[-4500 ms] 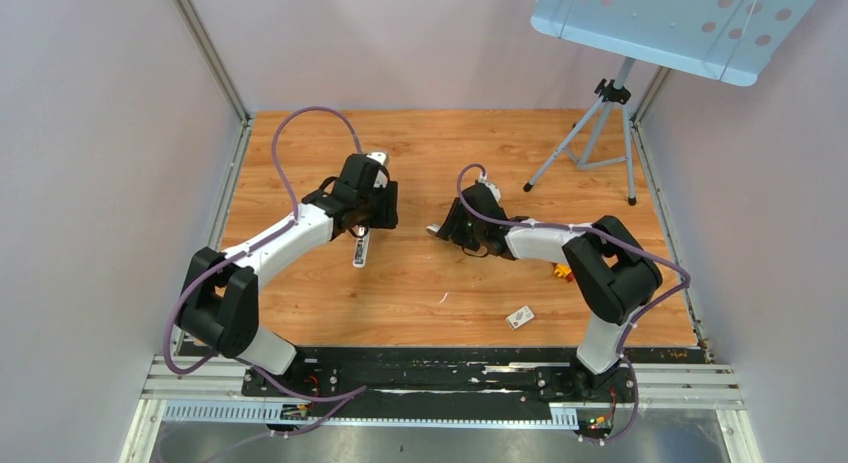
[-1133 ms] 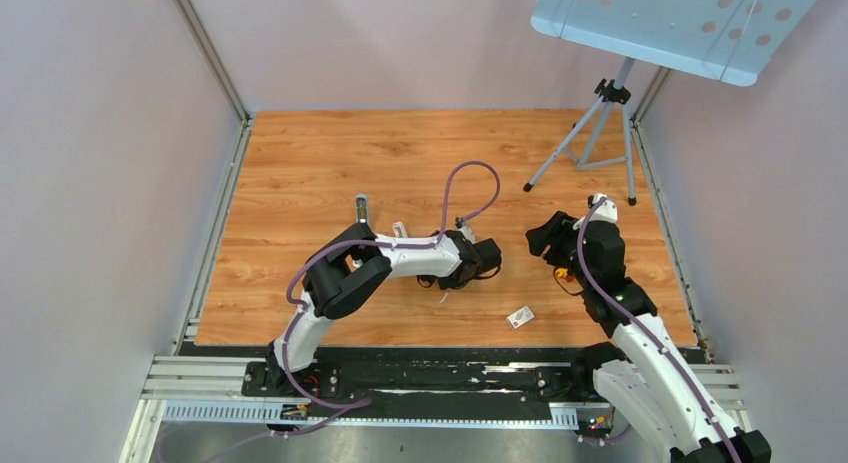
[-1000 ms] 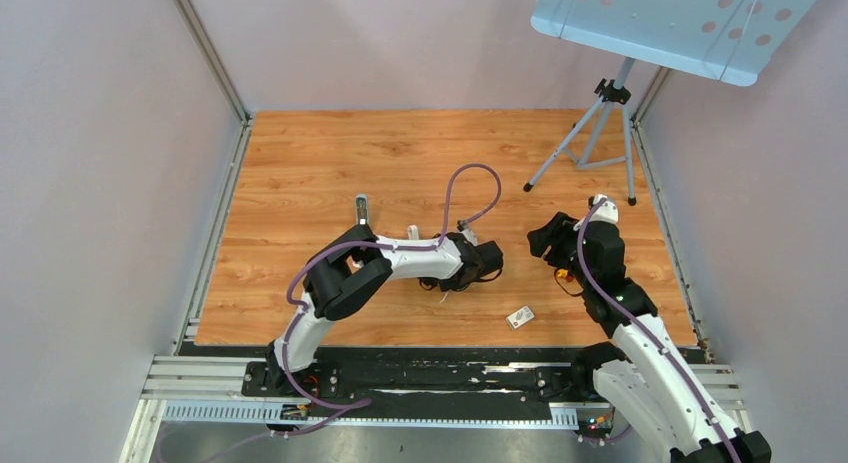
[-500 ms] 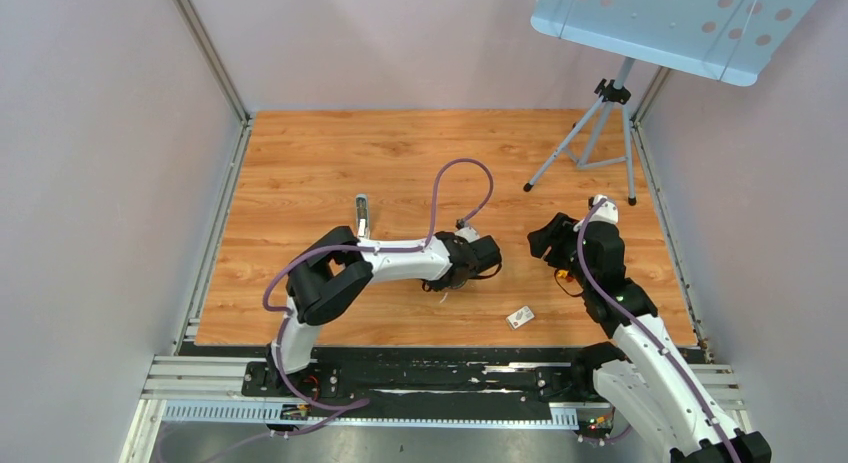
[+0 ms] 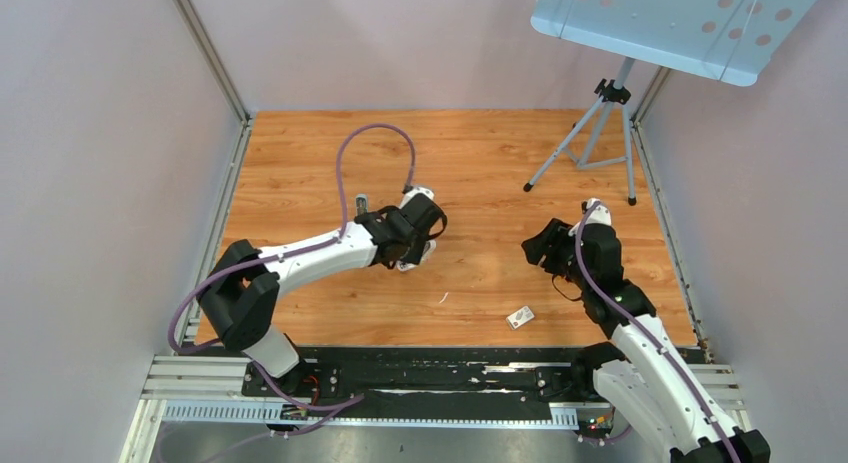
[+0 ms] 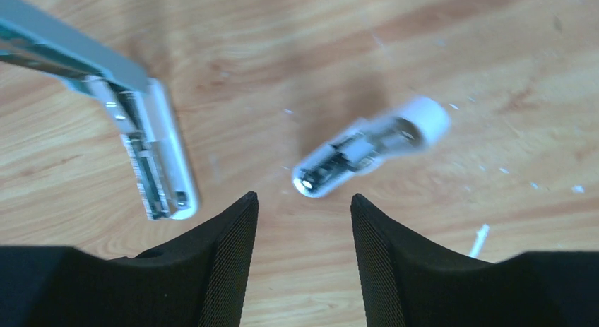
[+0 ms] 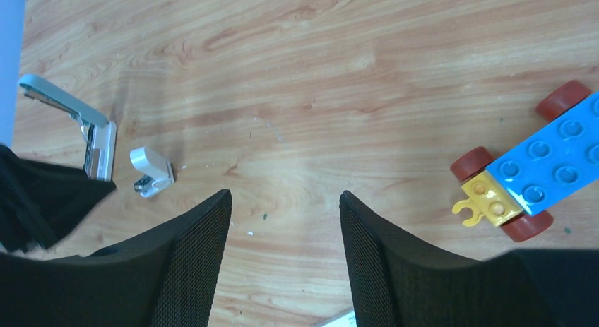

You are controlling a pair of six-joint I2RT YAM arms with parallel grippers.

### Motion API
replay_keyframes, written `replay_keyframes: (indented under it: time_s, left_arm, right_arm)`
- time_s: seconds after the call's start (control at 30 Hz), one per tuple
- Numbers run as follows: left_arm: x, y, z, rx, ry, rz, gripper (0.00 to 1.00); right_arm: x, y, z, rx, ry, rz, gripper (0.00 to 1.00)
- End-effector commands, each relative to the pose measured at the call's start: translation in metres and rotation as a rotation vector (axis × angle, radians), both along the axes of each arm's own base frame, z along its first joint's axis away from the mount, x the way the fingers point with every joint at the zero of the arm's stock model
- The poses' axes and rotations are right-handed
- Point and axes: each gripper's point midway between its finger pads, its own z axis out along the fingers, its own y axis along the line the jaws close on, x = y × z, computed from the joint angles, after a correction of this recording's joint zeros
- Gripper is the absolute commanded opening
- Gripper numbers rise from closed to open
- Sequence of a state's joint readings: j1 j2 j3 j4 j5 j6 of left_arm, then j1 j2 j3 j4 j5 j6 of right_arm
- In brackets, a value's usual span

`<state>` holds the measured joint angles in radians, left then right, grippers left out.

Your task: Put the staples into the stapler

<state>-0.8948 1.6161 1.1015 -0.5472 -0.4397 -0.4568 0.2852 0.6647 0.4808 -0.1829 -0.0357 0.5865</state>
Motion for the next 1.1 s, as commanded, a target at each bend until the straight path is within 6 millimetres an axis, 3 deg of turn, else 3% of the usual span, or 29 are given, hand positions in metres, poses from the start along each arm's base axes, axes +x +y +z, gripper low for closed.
replay_keyframes:
  time_s: [0.0,0.23,0.43,0.63,0.93,1.07]
  left_arm:
    - [0.017,0.025,-0.003,-0.029,-0.014,0.074,0.52]
    - [0.04,0.043,-0.023,-0.012,0.025,0.113,0.45]
    - [0.045,0.038,-0.039,-0.002,0.07,0.098,0.43]
    - [0.036,0.037,-0.058,-0.007,0.116,0.074,0.42]
    - [0.019,0.018,-0.069,-0.115,0.193,0.026,0.39]
    - [0.01,0.022,-0.07,-0.127,0.208,0.034,0.38]
  right_arm:
    - [-0.014,0.007,-0.019,0.025,0.084,0.051,0.61]
    - [-0.048,0.008,-0.056,0.081,0.324,0.019,0.6]
    - [-0.08,-0.022,-0.073,0.095,0.517,-0.256,0.66]
    - [-0.099,-0.018,-0.088,0.114,0.634,-0.262,0.66]
    - [-0.115,-0.007,-0.109,0.109,0.702,-0.149,0.65]
    - [-0.124,-0.006,-0.112,0.083,0.733,-0.105,0.65]
